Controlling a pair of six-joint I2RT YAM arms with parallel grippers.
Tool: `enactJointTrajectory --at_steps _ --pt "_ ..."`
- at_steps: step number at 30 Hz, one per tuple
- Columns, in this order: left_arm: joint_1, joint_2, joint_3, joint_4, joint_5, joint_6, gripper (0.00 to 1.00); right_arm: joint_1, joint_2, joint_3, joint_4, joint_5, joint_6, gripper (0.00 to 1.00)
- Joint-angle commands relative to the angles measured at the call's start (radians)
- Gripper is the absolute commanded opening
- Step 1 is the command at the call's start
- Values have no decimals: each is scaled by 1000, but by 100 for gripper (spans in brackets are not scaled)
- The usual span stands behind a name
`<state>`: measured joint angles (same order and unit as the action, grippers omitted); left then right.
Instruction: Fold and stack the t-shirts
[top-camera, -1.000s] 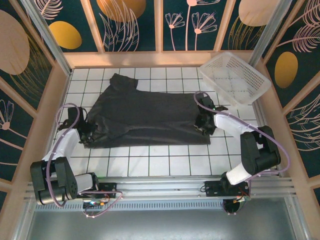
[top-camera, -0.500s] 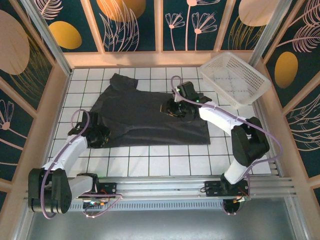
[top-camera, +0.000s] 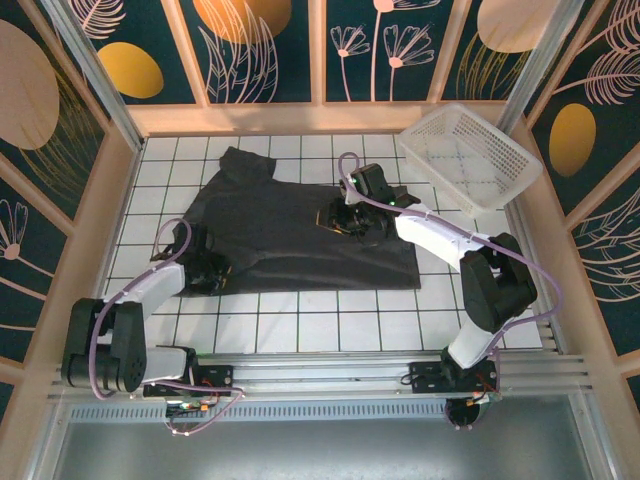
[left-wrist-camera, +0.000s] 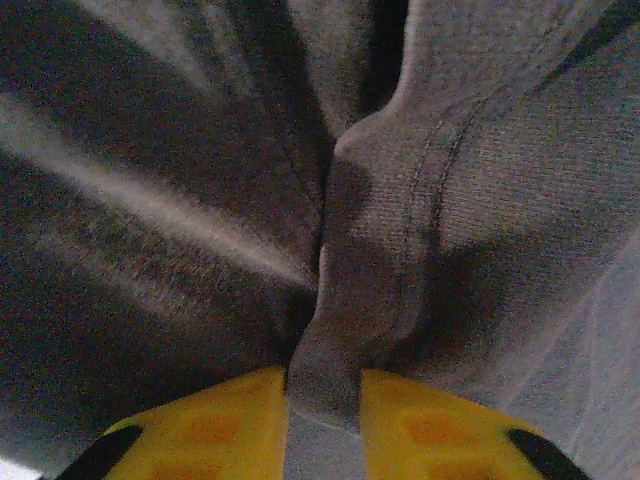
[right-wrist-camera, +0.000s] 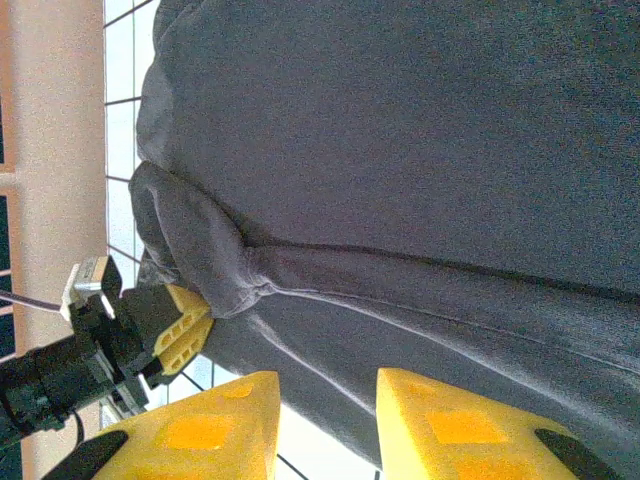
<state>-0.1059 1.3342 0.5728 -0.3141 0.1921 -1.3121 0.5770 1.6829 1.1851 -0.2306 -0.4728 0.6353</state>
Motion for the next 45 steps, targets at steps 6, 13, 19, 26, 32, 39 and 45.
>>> enactJointTrajectory --at_steps 6,13,19,26,32,39,45 --pt "-14 93 196 -10 -60 76 0 0 -5 23 -2 27 10 26" --pt "-20 290 468 -67 -62 208 0 -18 8 47 -13 28 17 23" --pt "-42 505 680 -149 14 352 0 -25 16 45 -27 19 13 22" --pt "-48 575 764 -153 35 464 12 -25 20 25 -30 12 13 21" --pt "-47 468 761 -124 -80 543 54 -25 38 22 -30 2 7 21" --pt "11 313 575 -117 -61 446 68 -25 57 23 -18 -16 10 22" --pt "115 300 430 48 48 377 70 -25 69 36 -22 -23 7 23"
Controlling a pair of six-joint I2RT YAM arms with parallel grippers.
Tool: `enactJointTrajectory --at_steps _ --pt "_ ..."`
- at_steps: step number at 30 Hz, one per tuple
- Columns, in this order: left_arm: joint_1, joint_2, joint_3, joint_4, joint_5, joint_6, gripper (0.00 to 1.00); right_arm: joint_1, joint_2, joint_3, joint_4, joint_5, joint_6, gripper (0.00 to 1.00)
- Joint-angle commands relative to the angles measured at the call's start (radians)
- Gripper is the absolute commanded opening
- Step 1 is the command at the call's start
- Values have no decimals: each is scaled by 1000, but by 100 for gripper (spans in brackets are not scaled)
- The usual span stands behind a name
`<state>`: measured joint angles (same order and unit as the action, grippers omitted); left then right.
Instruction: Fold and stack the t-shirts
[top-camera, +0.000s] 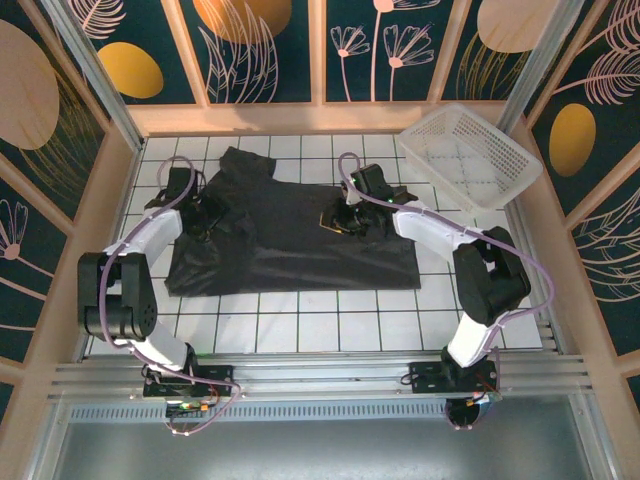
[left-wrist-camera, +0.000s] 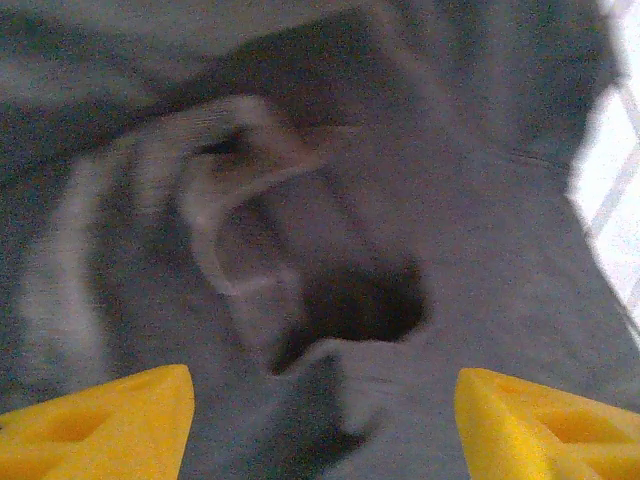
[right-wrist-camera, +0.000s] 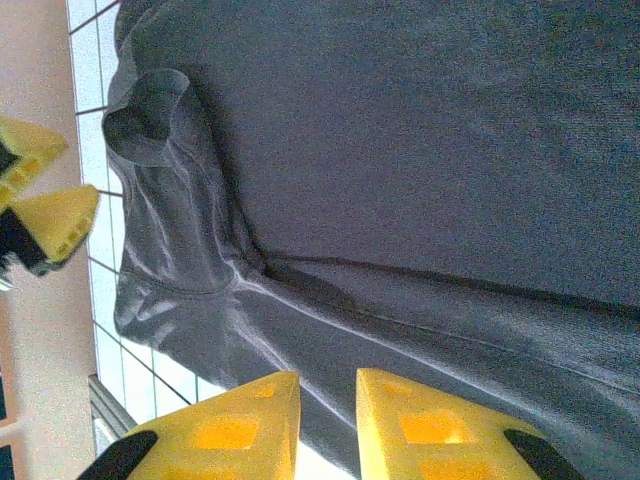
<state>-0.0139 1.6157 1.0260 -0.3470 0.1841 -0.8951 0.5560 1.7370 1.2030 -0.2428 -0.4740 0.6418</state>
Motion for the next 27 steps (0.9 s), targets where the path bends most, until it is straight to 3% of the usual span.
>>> enactJointTrajectory --at_steps 1,15,27 --pt "28 38 -9 96 60 -36 70 -4 15 20 -12 -22 1 23" --pt "34 306 186 188 82 -81 61 -3 -15 -17 -21 -5 4 23" --pt "34 307 169 302 130 -54 56 -4 -7 -9 -21 0 7 22"
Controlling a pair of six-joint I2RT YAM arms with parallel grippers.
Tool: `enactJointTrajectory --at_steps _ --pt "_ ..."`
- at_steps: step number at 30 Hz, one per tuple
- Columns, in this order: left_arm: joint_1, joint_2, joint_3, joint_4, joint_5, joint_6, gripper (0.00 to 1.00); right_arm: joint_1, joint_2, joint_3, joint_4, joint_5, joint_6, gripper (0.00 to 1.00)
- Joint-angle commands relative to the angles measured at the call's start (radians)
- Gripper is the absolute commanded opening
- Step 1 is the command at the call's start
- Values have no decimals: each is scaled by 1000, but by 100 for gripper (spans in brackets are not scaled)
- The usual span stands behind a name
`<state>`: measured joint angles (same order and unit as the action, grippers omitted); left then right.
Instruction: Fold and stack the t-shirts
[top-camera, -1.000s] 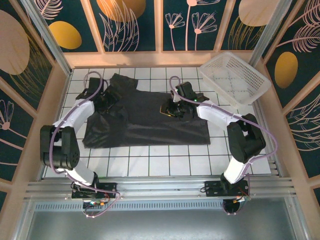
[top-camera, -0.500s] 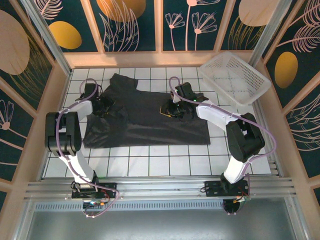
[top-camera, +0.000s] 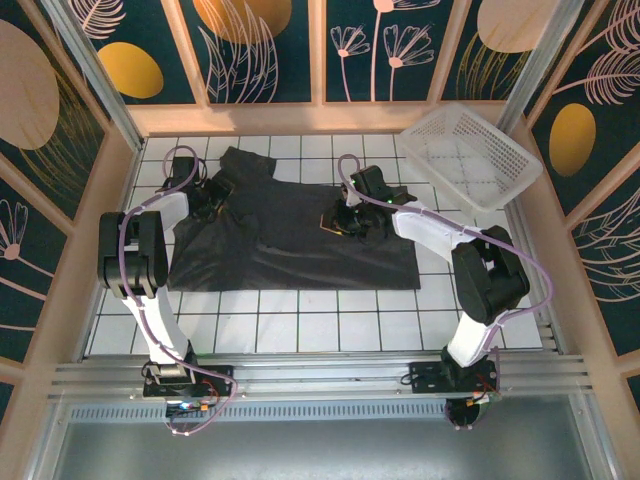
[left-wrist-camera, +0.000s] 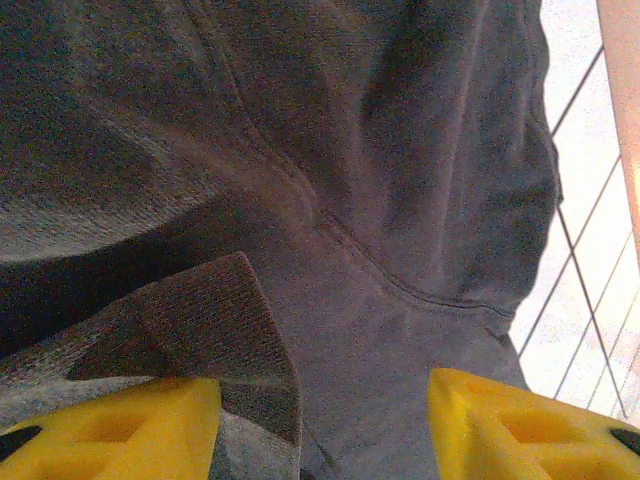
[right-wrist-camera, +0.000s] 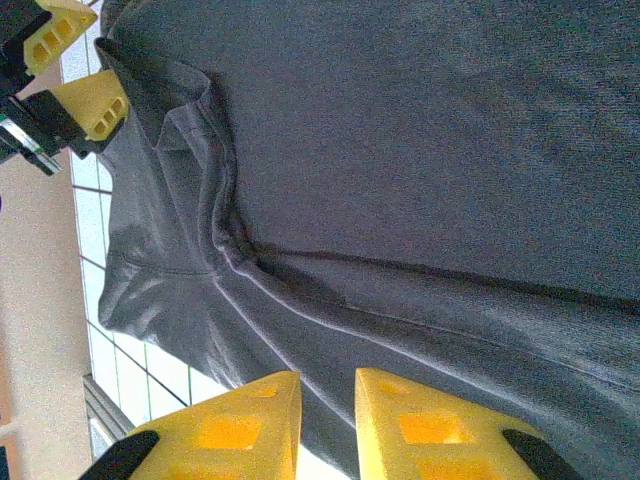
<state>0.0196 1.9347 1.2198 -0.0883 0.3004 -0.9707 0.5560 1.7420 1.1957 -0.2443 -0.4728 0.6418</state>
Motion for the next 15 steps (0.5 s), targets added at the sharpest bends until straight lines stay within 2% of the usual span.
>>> enactJointTrajectory --at_steps 1,7,9,12,15 --pt "0 -35 -45 47 5 24 56 -4 -12 -1 -20 0 7 22" --pt "-10 -271 -174 -13 -92 7 54 -4 -10 -2 -23 2 5 21" --pt "-24 -328 -214 -28 -88 -3 51 -3 -7 0 -20 0 6 21" --pt "-51 -363 -254 -58 -60 -22 40 -3 5 10 -18 -1 5 21" --pt "-67 -362 -299 -63 -40 -38 36 -4 14 22 -19 -3 5 21"
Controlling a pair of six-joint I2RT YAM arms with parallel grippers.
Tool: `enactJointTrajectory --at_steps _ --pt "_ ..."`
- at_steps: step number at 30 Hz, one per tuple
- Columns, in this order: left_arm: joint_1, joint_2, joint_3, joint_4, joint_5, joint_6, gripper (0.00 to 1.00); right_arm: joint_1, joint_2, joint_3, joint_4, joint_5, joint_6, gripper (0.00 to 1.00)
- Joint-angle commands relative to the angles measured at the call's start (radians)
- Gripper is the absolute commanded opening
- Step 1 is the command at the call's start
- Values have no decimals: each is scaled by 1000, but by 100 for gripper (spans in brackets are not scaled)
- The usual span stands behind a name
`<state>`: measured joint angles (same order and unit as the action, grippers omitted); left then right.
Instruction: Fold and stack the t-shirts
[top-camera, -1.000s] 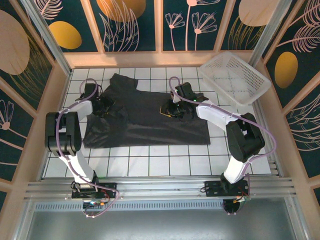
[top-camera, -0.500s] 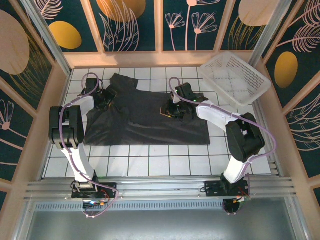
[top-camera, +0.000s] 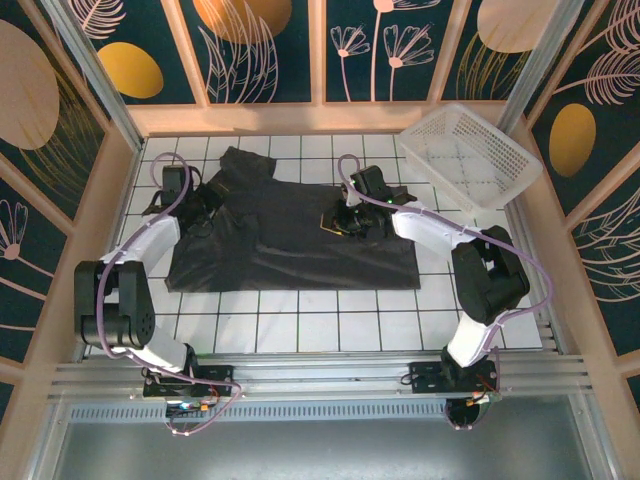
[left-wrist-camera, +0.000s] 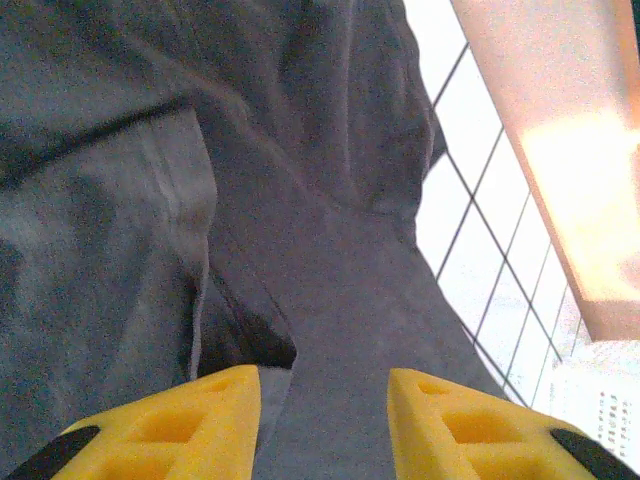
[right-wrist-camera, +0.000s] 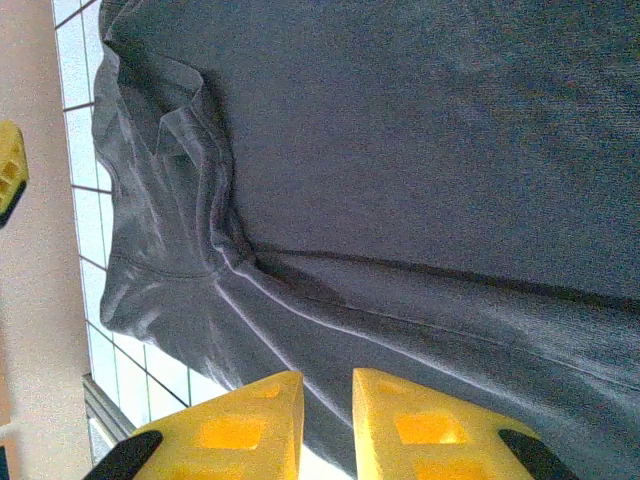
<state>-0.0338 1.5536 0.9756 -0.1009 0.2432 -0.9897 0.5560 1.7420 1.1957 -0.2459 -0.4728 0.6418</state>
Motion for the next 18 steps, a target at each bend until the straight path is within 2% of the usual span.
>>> enactJointTrajectory --at_steps 1,13,18 --pt "-18 27 -61 -50 21 -27 36 -4 17 25 -16 -3 6 21" --pt "-78 211 39 -31 38 -40 36 -4 -19 -16 -13 9 11 20" --pt "-81 249 64 -43 12 -32 27 -3 -34 -28 -18 17 9 20"
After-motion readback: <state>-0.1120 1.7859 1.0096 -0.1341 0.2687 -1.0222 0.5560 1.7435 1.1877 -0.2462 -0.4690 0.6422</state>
